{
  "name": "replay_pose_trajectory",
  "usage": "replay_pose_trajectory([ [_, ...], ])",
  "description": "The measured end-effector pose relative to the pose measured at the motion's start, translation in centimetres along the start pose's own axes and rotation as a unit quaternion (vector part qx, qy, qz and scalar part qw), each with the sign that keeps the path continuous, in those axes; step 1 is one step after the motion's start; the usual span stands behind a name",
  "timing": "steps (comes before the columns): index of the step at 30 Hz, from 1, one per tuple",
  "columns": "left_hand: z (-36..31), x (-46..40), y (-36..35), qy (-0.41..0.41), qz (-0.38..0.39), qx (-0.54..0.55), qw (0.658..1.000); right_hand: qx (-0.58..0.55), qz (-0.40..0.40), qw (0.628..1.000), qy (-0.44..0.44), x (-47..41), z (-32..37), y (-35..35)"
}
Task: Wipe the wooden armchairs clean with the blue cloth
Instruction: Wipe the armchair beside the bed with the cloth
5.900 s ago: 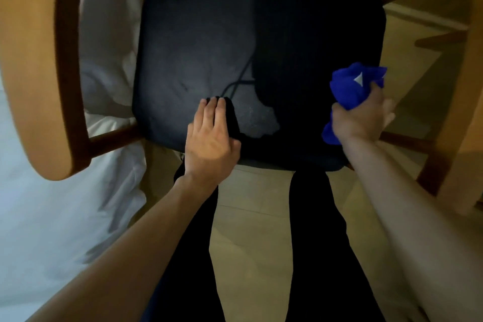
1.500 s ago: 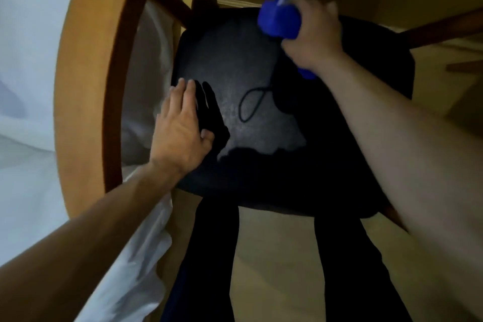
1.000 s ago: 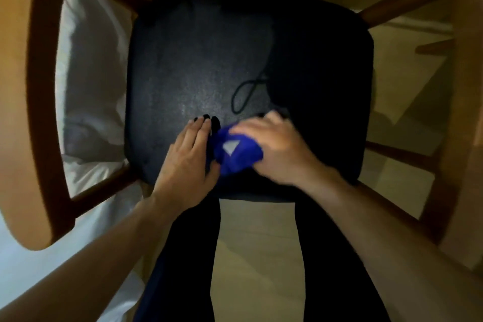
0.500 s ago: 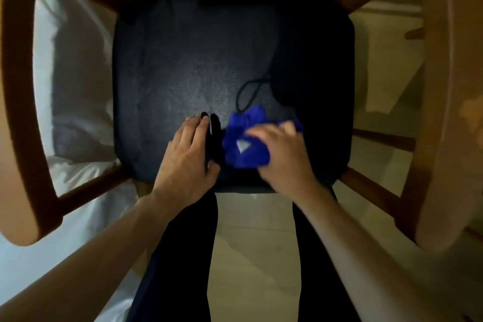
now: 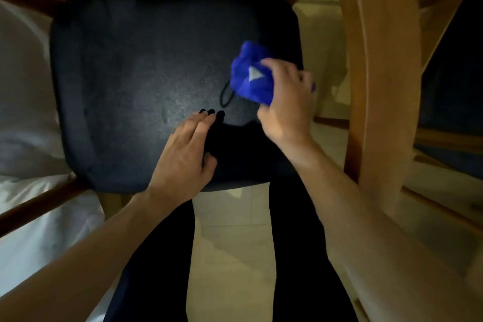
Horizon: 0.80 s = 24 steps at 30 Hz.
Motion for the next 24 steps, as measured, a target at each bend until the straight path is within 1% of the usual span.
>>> replay_pose_trajectory([
  [2,-0.4,-0.4,-0.3,-0.004,0.003,-0.014,1.000,-0.008,-0.010,0.993,-0.116,0.8,-1.8,-0.7],
  [3,-0.5,-0.5,-0.4,-0.007,0.009,-0.023,1.000,0.005,-0.013,0.989,-0.146,2.5,-1.9,-1.4],
  [5,-0.5,-0.5,-0.8,-0.009,0.027,-0.030,0.999,0.039,0.008,0.985,-0.166,7.2,-1.3,-3.5],
  [8,-0.1,0.0,-0.9,-0.019,0.050,-0.050,0.997,0.040,0.074,0.980,-0.183,12.9,-0.1,-6.5],
  [9,0.0,0.3,-0.8,-0.025,0.053,-0.060,0.996,0.052,0.095,0.982,-0.156,13.6,0.6,-7.0],
  [11,0.7,1.1,0.1,-0.014,0.043,-0.073,0.996,0.078,0.147,0.984,-0.066,13.7,2.1,-7.5],
  [13,2.1,2.2,1.9,0.041,0.009,-0.068,0.997,0.051,0.198,0.979,-0.013,12.3,2.4,-6.9],
  [15,3.2,4.5,4.4,0.121,-0.044,-0.044,0.991,-0.004,0.264,0.964,0.034,10.2,3.7,-5.5],
  [18,2.9,8.5,7.1,0.204,-0.099,-0.003,0.974,-0.055,0.325,0.937,0.116,7.6,8.4,-1.2],
  [21,0.8,11.5,8.9,0.220,-0.117,0.009,0.968,-0.083,0.337,0.922,0.171,6.8,13.2,3.2],
  [24,-0.6,12.8,11.1,0.216,-0.141,0.033,0.965,-0.106,0.317,0.924,0.185,6.8,16.2,6.8],
])
Point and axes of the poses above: each hand's wrist, its own x-axis away from the middle knuckle, its own y-axis out of the back of the hand, z = x × y, the point moved 10 cm from there along -x, towards the middle knuckle, and after that the axes turned 2 degrees about x, right-handed, at the moved point
